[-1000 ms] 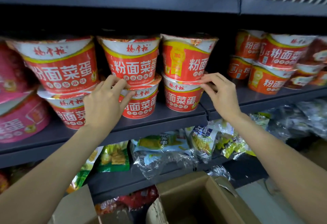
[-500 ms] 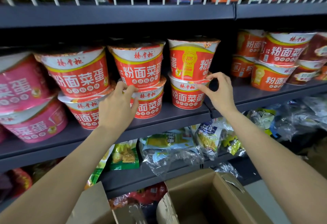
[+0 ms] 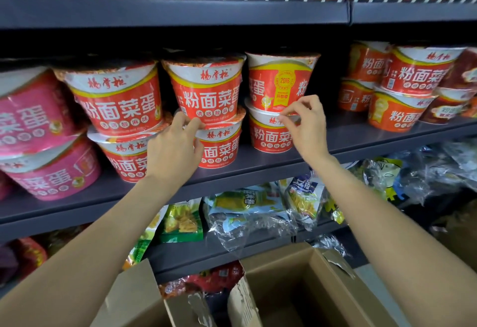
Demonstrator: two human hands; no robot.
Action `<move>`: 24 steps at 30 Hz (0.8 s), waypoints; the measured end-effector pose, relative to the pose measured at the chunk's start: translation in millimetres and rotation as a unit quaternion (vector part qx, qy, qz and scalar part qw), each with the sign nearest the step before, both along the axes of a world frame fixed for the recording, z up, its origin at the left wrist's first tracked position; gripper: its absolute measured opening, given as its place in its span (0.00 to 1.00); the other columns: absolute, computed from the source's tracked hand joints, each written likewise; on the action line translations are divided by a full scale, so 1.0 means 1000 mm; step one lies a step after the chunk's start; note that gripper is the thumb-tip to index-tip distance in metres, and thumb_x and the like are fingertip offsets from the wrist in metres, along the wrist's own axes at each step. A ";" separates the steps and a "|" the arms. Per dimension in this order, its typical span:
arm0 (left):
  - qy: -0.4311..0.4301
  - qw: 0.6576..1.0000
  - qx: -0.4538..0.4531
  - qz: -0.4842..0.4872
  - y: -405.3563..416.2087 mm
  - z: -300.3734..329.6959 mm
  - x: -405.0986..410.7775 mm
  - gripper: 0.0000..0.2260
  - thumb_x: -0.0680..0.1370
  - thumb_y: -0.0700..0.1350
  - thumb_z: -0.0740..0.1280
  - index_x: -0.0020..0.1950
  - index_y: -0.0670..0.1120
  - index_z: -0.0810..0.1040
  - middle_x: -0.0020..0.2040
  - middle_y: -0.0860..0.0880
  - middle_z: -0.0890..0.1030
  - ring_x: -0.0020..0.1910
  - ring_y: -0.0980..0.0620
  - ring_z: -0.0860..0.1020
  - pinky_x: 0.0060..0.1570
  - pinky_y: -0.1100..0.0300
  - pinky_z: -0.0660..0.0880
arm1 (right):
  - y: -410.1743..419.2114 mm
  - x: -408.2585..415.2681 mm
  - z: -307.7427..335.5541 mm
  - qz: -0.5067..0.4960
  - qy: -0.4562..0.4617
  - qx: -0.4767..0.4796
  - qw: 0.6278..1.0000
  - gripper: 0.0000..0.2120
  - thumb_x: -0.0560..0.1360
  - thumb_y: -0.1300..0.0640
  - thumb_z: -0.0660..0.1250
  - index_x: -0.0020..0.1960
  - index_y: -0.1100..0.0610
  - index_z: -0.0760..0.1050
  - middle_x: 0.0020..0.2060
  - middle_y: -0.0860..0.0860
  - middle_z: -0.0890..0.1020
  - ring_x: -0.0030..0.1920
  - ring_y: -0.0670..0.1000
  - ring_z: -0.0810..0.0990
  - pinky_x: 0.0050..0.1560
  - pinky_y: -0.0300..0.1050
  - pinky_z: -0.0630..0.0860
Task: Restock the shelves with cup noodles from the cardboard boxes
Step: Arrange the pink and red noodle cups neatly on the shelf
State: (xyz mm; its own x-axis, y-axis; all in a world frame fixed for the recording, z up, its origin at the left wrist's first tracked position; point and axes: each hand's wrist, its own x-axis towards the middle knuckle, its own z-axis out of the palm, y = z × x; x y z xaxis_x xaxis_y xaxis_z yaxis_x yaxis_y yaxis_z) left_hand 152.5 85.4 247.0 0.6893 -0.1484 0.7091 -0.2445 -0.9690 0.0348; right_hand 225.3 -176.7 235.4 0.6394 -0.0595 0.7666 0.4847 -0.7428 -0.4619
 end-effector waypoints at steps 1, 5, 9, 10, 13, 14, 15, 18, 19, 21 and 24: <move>0.002 1.000 0.002 -0.002 0.000 0.000 0.000 0.09 0.75 0.41 0.68 0.54 0.43 0.78 0.50 0.43 0.76 0.32 0.43 0.76 0.27 0.60 0.66 | -0.010 0.004 0.002 0.026 0.014 0.000 1.000 0.04 0.71 0.60 0.73 0.43 0.59 0.79 0.49 0.51 0.71 0.49 0.53 0.74 0.54 0.40 0.72; 0.007 1.000 0.014 -0.014 0.003 0.001 -0.001 0.09 0.74 0.40 0.68 0.54 0.43 0.78 0.49 0.43 0.77 0.30 0.44 0.76 0.25 0.61 0.66 | -0.039 0.009 0.013 0.072 0.049 -0.032 0.996 0.05 0.73 0.62 0.71 0.46 0.62 0.78 0.49 0.51 0.69 0.46 0.47 0.74 0.54 0.33 0.70; 0.003 1.000 0.021 -0.022 0.005 0.001 -0.001 0.10 0.73 0.39 0.69 0.54 0.44 0.78 0.48 0.44 0.77 0.29 0.44 0.76 0.24 0.63 0.65 | -0.057 0.009 0.004 0.025 0.029 -0.044 0.998 0.05 0.75 0.60 0.69 0.49 0.61 0.79 0.51 0.54 0.72 0.54 0.51 0.73 0.58 0.44 0.71; 0.002 1.000 0.022 -0.023 0.005 0.001 -0.001 0.10 0.73 0.38 0.69 0.54 0.44 0.78 0.48 0.44 0.77 0.29 0.44 0.76 0.24 0.63 0.65 | -0.058 0.007 0.001 0.016 0.034 -0.024 0.999 0.05 0.76 0.59 0.68 0.51 0.60 0.78 0.53 0.55 0.72 0.55 0.51 0.73 0.57 0.46 0.72; 0.000 1.000 0.016 -0.018 0.004 0.001 0.000 0.10 0.73 0.38 0.69 0.53 0.43 0.79 0.48 0.44 0.77 0.28 0.45 0.75 0.25 0.63 0.64 | -0.044 -0.001 -0.004 0.040 0.110 0.083 0.990 0.09 0.78 0.55 0.66 0.54 0.59 0.73 0.58 0.55 0.72 0.58 0.50 0.75 0.52 0.40 0.74; -0.001 1.000 0.013 -0.015 0.003 0.001 0.001 0.09 0.73 0.38 0.68 0.53 0.43 0.79 0.48 0.44 0.77 0.28 0.45 0.75 0.25 0.63 0.64 | -0.037 -0.003 -0.005 0.059 0.135 0.118 0.982 0.11 0.77 0.53 0.66 0.55 0.59 0.71 0.60 0.55 0.72 0.59 0.50 0.75 0.51 0.37 0.74; -0.002 1.000 0.011 -0.013 0.002 0.001 0.001 0.09 0.73 0.38 0.68 0.53 0.43 0.79 0.48 0.44 0.77 0.28 0.45 0.75 0.25 0.63 0.64 | -0.032 -0.004 -0.006 0.073 0.150 0.143 0.976 0.14 0.76 0.53 0.67 0.56 0.59 0.69 0.62 0.55 0.71 0.60 0.51 0.75 0.50 0.35 0.73; -0.005 1.000 0.008 -0.010 0.000 0.000 0.000 0.09 0.73 0.38 0.68 0.53 0.42 0.79 0.48 0.43 0.77 0.29 0.44 0.75 0.25 0.63 0.64 | -0.024 -0.005 -0.007 0.086 0.152 0.154 0.973 0.19 0.74 0.53 0.70 0.58 0.61 0.67 0.65 0.55 0.70 0.63 0.51 0.73 0.47 0.29 0.72; -0.005 1.000 0.007 -0.011 0.000 0.000 0.000 0.09 0.73 0.38 0.68 0.53 0.43 0.79 0.48 0.43 0.77 0.29 0.44 0.75 0.25 0.62 0.65 | -0.023 -0.004 -0.008 0.083 0.148 0.144 0.975 0.19 0.74 0.53 0.71 0.57 0.61 0.68 0.64 0.55 0.71 0.63 0.52 0.74 0.48 0.29 0.72; -0.004 1.000 0.006 -0.013 0.001 0.001 0.000 0.09 0.73 0.38 0.68 0.53 0.43 0.79 0.49 0.44 0.77 0.29 0.44 0.75 0.25 0.62 0.66 | -0.019 -0.005 -0.009 0.071 0.138 0.122 0.980 0.20 0.73 0.52 0.72 0.56 0.60 0.68 0.63 0.56 0.70 0.61 0.53 0.75 0.50 0.34 0.73; -0.007 1.000 0.005 -0.012 0.001 0.000 0.000 0.09 0.74 0.39 0.68 0.54 0.43 0.79 0.50 0.44 0.77 0.31 0.43 0.77 0.26 0.62 0.67 | -0.013 -0.008 -0.013 0.041 0.119 0.089 0.988 0.20 0.73 0.52 0.72 0.56 0.59 0.67 0.61 0.55 0.70 0.56 0.50 0.74 0.52 0.48 0.79</move>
